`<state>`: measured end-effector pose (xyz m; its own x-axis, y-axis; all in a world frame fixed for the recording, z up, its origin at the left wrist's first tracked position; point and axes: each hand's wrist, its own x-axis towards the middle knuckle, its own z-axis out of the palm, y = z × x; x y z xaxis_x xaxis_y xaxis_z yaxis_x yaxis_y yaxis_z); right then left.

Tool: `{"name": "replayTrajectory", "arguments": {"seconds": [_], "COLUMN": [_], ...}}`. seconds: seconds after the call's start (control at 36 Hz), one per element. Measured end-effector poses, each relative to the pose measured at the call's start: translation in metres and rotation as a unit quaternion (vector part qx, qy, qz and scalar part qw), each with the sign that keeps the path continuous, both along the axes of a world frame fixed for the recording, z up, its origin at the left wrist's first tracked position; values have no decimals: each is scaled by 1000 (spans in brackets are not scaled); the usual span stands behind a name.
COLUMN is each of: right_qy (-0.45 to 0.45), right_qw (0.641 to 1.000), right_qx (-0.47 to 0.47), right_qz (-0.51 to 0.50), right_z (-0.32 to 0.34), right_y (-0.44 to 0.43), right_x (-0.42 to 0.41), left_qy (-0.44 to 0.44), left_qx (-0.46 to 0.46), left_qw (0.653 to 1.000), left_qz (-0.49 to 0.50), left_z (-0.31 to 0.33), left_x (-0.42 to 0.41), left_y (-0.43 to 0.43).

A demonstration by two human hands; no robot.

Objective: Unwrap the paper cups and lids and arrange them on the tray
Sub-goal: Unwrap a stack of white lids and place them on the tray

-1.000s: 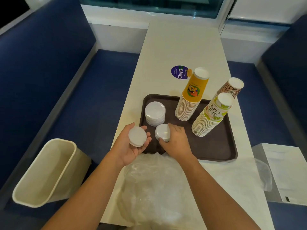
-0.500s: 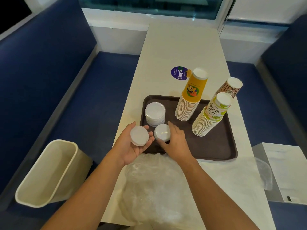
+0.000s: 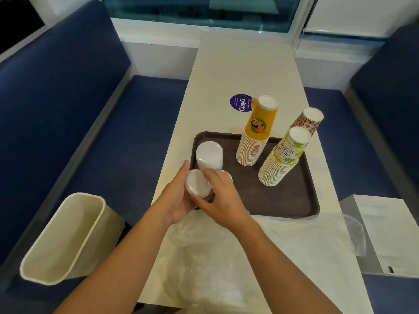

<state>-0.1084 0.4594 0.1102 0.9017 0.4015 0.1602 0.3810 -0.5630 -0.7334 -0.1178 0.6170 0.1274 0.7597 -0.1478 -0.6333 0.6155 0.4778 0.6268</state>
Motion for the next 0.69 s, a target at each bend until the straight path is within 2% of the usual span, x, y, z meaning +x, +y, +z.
{"name": "replayTrajectory", "arguments": {"seconds": [0.08,0.22,0.33,0.44,0.53,0.61,0.69], "right_qy": [-28,45,83,94,95,81,132], "right_qw": [998,987,978,975,977,986,974], "right_qx": [-3,-86,-147,-168,-161,-105,-17], "right_qz": [-54,-128,-118,-115,-106,-102,-183], "right_z": [-2,-18,-29,-38,-44,-51,-50], "right_y": [-12,-24,-27,-26,-26,-30,-33], "right_x": [11,36,47,51,52,50,49], "left_qy": [-8,-5,-41,-77,-88,-95,-92], "left_qx": [64,234,352,450,492,509,509], "left_qw": [998,971,935,888,861,848,849], "left_qz": [11,47,9,-62,-97,-109,-111], "left_z": [4,-3,-18,-28,-36,-43,-47], "left_x": [4,21,33,40,44,46,48], "left_y": [-5,-15,-20,-27,-32,-33,-35]}}
